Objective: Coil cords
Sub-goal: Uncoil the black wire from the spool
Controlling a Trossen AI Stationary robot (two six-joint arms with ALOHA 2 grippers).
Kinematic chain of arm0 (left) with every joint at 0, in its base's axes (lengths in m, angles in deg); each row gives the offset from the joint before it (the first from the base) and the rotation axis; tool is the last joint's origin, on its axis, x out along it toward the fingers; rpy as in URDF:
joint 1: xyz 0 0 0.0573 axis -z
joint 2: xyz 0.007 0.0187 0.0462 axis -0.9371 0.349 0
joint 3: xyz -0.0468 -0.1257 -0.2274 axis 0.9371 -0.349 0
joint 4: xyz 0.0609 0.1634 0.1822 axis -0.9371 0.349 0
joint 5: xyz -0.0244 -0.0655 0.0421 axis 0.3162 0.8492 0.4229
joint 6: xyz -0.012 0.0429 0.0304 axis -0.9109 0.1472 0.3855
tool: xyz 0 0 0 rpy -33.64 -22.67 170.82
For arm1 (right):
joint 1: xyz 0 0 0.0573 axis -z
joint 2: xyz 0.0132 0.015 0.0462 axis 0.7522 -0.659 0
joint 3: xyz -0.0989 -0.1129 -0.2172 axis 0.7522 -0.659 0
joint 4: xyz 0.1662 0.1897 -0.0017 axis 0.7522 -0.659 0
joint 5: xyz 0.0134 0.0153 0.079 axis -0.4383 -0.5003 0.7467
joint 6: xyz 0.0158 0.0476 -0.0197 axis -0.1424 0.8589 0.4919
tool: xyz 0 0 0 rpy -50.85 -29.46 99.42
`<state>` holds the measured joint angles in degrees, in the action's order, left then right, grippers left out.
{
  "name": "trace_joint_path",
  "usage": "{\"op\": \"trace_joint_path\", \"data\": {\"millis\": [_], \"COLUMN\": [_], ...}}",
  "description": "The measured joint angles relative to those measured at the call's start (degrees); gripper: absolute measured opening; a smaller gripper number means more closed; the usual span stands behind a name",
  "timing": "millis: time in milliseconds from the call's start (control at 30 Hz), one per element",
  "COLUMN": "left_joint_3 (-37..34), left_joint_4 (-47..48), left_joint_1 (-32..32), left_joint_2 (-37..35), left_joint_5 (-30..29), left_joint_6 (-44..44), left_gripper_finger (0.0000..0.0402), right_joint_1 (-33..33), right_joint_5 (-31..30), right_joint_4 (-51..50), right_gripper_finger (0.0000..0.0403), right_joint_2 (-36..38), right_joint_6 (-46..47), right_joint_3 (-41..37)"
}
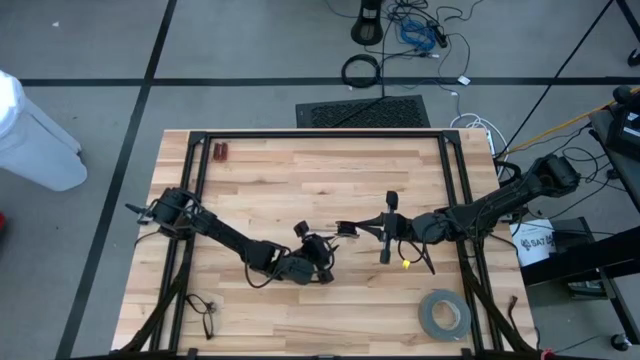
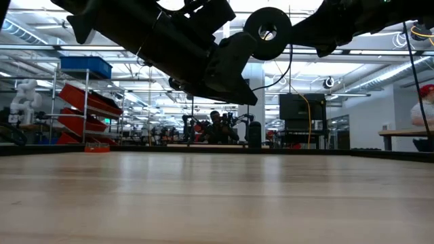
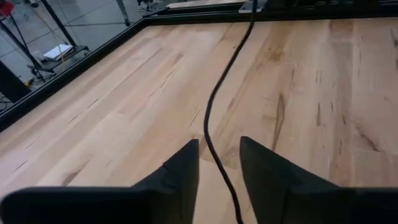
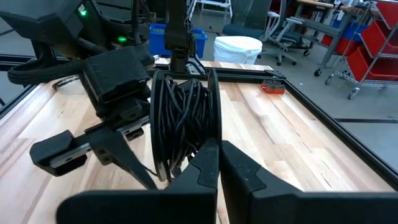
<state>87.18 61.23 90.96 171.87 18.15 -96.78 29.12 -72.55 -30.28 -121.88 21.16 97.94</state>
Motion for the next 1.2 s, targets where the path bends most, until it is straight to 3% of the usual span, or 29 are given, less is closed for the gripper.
{"op": "trace_joint_path", "data": {"millis": [333, 733, 1033, 1200], "left_joint_3": [0.0, 0.9, 9.9, 14.5], "left_joint_4": [-0.5, -2.0, -2.4, -2.4], "left_joint_1": [0.0, 0.7, 2.9, 4.3], "left_joint_2": [0.0, 0.1, 0.2, 0.1], "left_joint_5": [0.0, 4.8, 9.8, 7.6], "left_joint_6": [-0.1, -3.7, 8.1, 14.9], "left_gripper_finger": [0.0010, 0.0004, 0.0003, 0.0002], "right_joint_1": [0.0, 0.0, 0.1, 0.1], "right_joint_5": [0.0, -0.5, -3.1, -3.1], "right_joint_4": [0.0, 0.0, -0.9, -2.4], "right_gripper_finger": [0.0000, 0.0000, 0.0000, 0.0000], "right_joint_2": [0.0, 0.0, 0.0, 0.0], "right_joint_6": [0.0, 0.6, 1.1, 1.7], "right_joint_3": [0.0, 0.0, 0.0, 0.0]}}
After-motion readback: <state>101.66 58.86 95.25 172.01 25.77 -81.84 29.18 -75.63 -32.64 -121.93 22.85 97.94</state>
